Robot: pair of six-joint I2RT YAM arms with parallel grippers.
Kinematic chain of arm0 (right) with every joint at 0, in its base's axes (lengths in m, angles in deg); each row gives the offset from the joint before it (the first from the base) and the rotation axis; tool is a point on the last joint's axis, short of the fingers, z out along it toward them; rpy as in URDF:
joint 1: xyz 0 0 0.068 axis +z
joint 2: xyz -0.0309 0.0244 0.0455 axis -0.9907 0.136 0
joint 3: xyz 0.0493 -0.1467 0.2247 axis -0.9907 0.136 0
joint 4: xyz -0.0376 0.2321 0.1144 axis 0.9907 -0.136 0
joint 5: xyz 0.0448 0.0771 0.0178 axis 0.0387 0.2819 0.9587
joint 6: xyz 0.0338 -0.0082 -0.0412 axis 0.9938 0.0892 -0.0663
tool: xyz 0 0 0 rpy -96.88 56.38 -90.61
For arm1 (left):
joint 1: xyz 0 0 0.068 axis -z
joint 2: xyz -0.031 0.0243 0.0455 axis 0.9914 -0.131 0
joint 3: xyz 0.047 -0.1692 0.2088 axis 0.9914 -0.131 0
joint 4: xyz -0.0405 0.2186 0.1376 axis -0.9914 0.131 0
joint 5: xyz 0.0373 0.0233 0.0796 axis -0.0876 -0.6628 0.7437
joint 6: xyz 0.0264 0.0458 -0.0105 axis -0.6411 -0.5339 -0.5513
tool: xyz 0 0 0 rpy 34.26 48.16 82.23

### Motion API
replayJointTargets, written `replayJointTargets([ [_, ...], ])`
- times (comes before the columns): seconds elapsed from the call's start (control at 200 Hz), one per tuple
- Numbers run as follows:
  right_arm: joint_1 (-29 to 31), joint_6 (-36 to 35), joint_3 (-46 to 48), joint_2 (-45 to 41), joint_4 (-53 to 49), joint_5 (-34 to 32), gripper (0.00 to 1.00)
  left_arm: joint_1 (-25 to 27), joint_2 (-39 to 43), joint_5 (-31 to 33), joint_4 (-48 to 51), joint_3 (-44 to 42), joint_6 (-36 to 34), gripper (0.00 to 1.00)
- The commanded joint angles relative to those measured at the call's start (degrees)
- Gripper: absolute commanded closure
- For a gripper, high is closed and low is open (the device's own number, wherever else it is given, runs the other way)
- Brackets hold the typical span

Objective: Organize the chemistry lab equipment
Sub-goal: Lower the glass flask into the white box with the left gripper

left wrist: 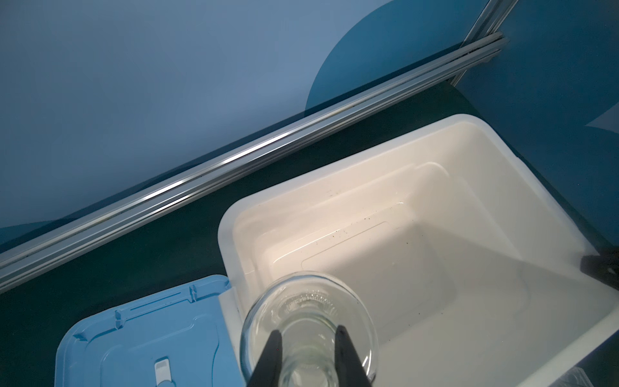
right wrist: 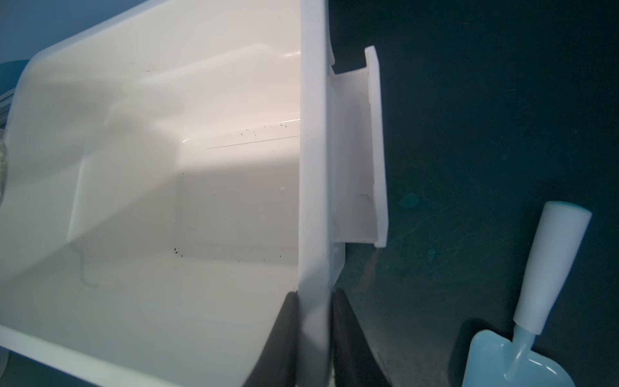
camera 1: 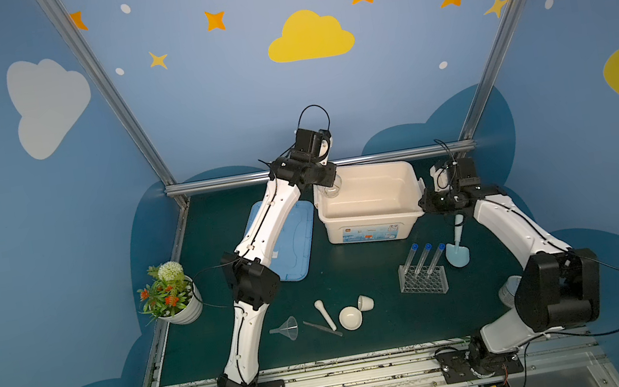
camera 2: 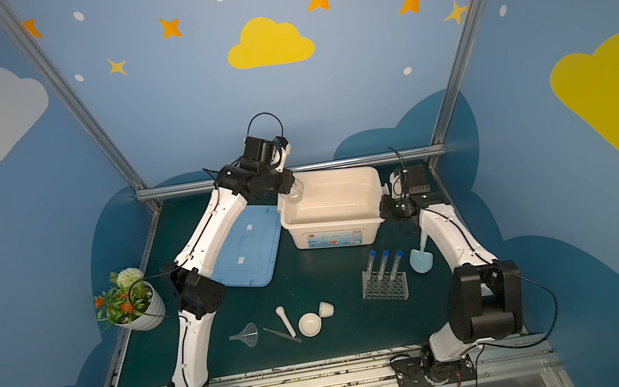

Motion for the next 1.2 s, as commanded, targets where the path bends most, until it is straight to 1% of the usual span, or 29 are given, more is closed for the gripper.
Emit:
replayJointTargets([
  [0.0,-0.5,-2.8,-2.3,1.2,-2.6,3.7,0.81,-0.2,-1.4,-1.2,-1.8,2.1,-1.5,0.93],
  [0.06,-0.5,-3.8,-3.1,1.8,-3.6,5.1,0.81,-0.3,-1.9,-1.9,-2.2,2.3,-1.6,0.93],
  [0.24,-0.6,-1.8,-6.8,4.0,-8.8,4.3,0.82,-0.1,-3.4,-3.5,-4.3,2.4,-2.2,0.93],
  [0.345,-0.6,-1.8,-8.0,4.8,-10.5,4.3,0.82,0.3,-5.0,-4.3,-5.5,3.2,-2.5,0.93],
  [0.496,-0.6,-1.3,-7.1,3.8,-9.5,3.8,0.83,0.7,-8.5,-4.3,-5.4,5.5,-2.9,0.93],
  [0.646,-0.5,-1.0,-6.5,2.9,-9.1,4.0,0.81,1.0,-10.7,-4.1,-6.5,5.5,-3.2,0.93],
  [1.196,-0.6,-1.3,-5.8,2.4,-9.2,3.6,0.81,1.8,-15.7,-1.3,-8.8,5.5,-6.8,0.92],
])
